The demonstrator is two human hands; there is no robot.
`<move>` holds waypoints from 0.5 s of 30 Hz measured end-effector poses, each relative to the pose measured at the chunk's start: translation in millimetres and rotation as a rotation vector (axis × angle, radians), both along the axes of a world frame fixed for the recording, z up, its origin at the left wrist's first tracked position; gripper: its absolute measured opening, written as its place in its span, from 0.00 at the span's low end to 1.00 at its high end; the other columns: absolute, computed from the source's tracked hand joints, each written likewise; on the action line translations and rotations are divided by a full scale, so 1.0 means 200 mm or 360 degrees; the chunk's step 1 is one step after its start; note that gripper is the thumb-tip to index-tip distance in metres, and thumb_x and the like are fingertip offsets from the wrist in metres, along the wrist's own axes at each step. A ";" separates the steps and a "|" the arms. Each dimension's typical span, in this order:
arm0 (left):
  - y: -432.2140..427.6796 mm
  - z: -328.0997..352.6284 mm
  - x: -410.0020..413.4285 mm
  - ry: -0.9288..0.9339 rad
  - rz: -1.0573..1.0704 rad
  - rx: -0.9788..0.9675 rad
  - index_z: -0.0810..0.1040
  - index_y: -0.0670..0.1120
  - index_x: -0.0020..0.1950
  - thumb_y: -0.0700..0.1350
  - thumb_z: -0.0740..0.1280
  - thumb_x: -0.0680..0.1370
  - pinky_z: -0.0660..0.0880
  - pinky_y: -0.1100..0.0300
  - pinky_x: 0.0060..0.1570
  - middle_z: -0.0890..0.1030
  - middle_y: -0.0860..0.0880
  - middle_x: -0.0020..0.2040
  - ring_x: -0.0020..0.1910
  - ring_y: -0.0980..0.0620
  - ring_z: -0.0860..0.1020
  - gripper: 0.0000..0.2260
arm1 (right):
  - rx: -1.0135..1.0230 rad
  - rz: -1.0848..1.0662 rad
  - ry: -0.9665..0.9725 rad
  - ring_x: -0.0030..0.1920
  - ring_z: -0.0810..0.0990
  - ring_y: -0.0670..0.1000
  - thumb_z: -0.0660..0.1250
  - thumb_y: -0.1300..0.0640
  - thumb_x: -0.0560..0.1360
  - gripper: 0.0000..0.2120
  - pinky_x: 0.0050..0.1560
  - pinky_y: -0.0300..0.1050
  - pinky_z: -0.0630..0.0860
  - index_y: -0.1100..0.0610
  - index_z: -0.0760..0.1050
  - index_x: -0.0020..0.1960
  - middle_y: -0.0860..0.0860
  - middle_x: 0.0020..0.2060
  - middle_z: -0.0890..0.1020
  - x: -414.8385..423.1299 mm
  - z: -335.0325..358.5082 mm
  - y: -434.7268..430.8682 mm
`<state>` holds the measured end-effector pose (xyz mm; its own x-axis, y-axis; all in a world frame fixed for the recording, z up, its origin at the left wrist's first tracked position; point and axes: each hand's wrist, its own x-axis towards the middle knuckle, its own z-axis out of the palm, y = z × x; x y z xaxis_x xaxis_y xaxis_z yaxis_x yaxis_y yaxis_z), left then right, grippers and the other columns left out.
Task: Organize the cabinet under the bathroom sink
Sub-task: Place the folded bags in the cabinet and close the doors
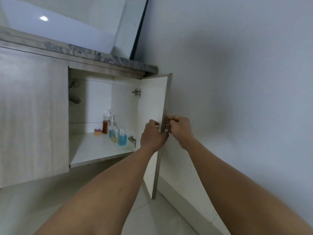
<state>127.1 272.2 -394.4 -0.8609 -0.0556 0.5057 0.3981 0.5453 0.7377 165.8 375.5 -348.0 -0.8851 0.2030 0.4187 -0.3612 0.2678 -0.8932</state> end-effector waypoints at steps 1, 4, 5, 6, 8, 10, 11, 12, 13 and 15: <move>-0.08 0.00 0.02 0.0001 0.0044 0.0013 0.70 0.47 0.63 0.51 0.72 0.76 0.75 0.53 0.49 0.76 0.49 0.58 0.51 0.49 0.76 0.20 | 0.0031 0.0076 -0.0008 0.39 0.85 0.47 0.54 0.70 0.79 0.18 0.36 0.35 0.78 0.61 0.81 0.56 0.57 0.46 0.86 0.02 0.01 -0.08; -0.35 0.01 0.06 0.0064 0.0124 0.0043 0.72 0.46 0.60 0.44 0.69 0.78 0.78 0.53 0.51 0.79 0.47 0.55 0.52 0.47 0.78 0.13 | 0.0202 0.0226 -0.0006 0.45 0.84 0.49 0.56 0.68 0.80 0.17 0.44 0.40 0.78 0.58 0.82 0.58 0.54 0.51 0.85 0.01 0.01 -0.33; -0.45 0.01 0.08 0.0078 0.0148 0.0046 0.73 0.45 0.60 0.43 0.68 0.79 0.77 0.53 0.50 0.79 0.48 0.53 0.51 0.47 0.78 0.11 | 0.0254 0.0280 0.0010 0.48 0.84 0.50 0.57 0.67 0.80 0.17 0.48 0.43 0.79 0.58 0.81 0.60 0.53 0.54 0.85 0.01 0.01 -0.42; -0.55 0.01 0.09 0.0090 0.0182 0.0039 0.74 0.44 0.60 0.42 0.67 0.80 0.76 0.55 0.48 0.78 0.49 0.51 0.49 0.49 0.77 0.09 | 0.0338 0.0328 0.0047 0.52 0.82 0.49 0.58 0.66 0.81 0.16 0.54 0.44 0.79 0.58 0.80 0.63 0.50 0.58 0.83 0.00 0.00 -0.51; -0.74 0.01 0.08 0.0123 0.0281 0.0016 0.77 0.43 0.57 0.40 0.65 0.81 0.73 0.57 0.47 0.78 0.50 0.48 0.47 0.49 0.78 0.06 | 0.0584 0.0396 0.0161 0.60 0.78 0.48 0.59 0.65 0.81 0.18 0.61 0.38 0.72 0.59 0.75 0.69 0.47 0.64 0.78 -0.01 -0.01 -0.69; -0.92 0.00 0.05 0.0135 0.0386 0.0058 0.79 0.43 0.56 0.39 0.65 0.80 0.75 0.56 0.47 0.80 0.49 0.45 0.45 0.47 0.79 0.06 | 0.0784 0.0420 0.0279 0.68 0.72 0.50 0.57 0.67 0.80 0.21 0.60 0.30 0.67 0.60 0.69 0.73 0.51 0.71 0.71 -0.08 -0.03 -0.87; -1.00 -0.01 0.02 0.0133 0.0419 0.0108 0.80 0.42 0.57 0.38 0.66 0.80 0.76 0.56 0.47 0.80 0.49 0.45 0.43 0.49 0.79 0.07 | 0.0842 0.0430 0.0338 0.70 0.69 0.50 0.56 0.68 0.80 0.23 0.61 0.28 0.65 0.61 0.67 0.74 0.52 0.73 0.68 -0.14 -0.05 -0.95; -1.08 -0.02 -0.02 0.0133 0.0441 0.0167 0.81 0.42 0.58 0.38 0.68 0.80 0.78 0.57 0.49 0.80 0.50 0.44 0.42 0.51 0.79 0.08 | 0.0893 0.0417 0.0406 0.72 0.65 0.49 0.56 0.68 0.80 0.24 0.65 0.28 0.62 0.60 0.66 0.75 0.51 0.75 0.65 -0.21 -0.08 -1.02; -1.15 -0.03 -0.06 0.0141 0.0442 0.0225 0.82 0.42 0.60 0.38 0.69 0.79 0.79 0.57 0.51 0.81 0.50 0.45 0.41 0.53 0.79 0.10 | 0.0947 0.0391 0.0467 0.75 0.61 0.48 0.55 0.68 0.80 0.25 0.71 0.33 0.59 0.57 0.64 0.76 0.49 0.77 0.61 -0.30 -0.11 -1.09; -1.30 -0.05 -0.16 0.0164 0.0417 0.0300 0.80 0.42 0.65 0.39 0.71 0.79 0.79 0.56 0.59 0.83 0.51 0.48 0.46 0.55 0.81 0.15 | 0.1066 0.0324 0.0602 0.78 0.55 0.46 0.56 0.66 0.81 0.27 0.76 0.44 0.60 0.51 0.60 0.78 0.45 0.79 0.55 -0.49 -0.18 -1.21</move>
